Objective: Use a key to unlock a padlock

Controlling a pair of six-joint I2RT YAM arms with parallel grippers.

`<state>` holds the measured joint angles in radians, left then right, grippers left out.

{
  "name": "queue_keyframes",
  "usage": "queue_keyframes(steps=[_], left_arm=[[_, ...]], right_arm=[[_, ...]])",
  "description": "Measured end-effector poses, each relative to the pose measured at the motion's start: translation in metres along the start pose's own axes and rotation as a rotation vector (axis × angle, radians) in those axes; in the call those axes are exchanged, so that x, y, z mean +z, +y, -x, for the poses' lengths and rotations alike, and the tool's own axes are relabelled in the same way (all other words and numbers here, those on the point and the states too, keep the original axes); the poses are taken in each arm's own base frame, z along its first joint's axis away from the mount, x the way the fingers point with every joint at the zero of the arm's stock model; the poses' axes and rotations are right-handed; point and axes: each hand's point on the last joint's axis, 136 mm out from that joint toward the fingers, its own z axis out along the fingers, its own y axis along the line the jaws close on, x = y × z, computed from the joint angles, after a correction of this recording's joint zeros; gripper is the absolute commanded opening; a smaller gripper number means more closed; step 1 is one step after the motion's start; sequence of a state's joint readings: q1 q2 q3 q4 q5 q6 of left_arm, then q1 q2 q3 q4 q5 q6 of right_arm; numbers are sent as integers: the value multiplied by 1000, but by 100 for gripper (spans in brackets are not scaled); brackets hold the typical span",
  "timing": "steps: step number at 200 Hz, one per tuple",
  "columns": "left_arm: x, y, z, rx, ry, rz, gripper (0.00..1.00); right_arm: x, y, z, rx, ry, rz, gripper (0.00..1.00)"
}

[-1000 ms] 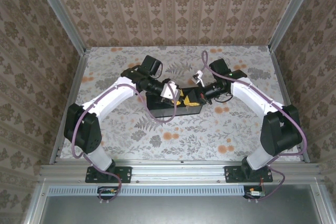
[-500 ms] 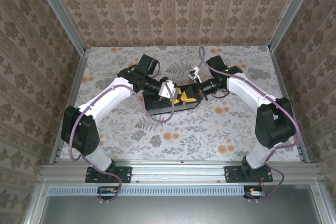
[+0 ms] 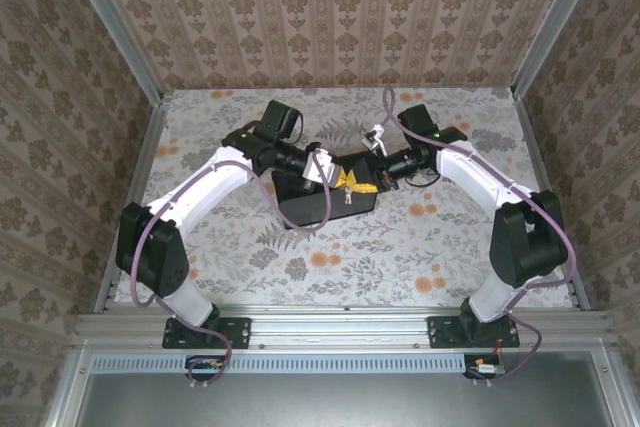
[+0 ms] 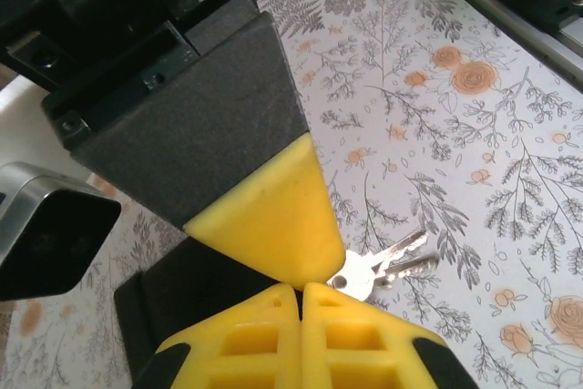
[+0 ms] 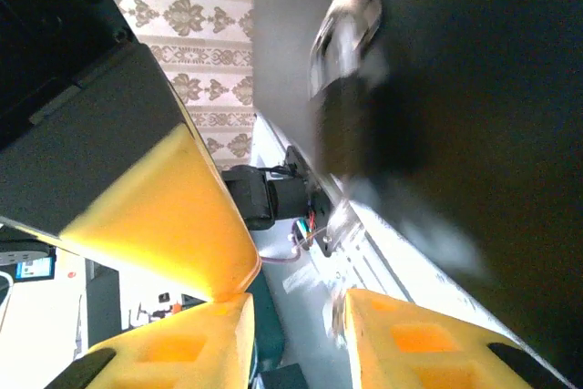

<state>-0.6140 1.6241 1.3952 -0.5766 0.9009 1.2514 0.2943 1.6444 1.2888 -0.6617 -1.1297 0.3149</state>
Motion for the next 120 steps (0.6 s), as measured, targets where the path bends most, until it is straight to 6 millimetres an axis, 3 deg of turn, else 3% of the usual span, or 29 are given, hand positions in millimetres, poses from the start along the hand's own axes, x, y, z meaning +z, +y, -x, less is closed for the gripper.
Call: queue_keyframes(steps=[28, 62, 74, 120], left_arm=[[2, 5, 4, 4, -31, -4, 0], [12, -5, -5, -66, -42, -53, 0], [13, -4, -8, -88, -40, -56, 10], [10, 5, -3, -149, -48, -23, 25]], right_arm=[[-10, 0, 3, -21, -41, -19, 34], [-30, -8, 23, -60, -139, -69, 35], [-33, -9, 27, -69, -159, -90, 34], [-35, -4, 24, -147, -224, -193, 35]])
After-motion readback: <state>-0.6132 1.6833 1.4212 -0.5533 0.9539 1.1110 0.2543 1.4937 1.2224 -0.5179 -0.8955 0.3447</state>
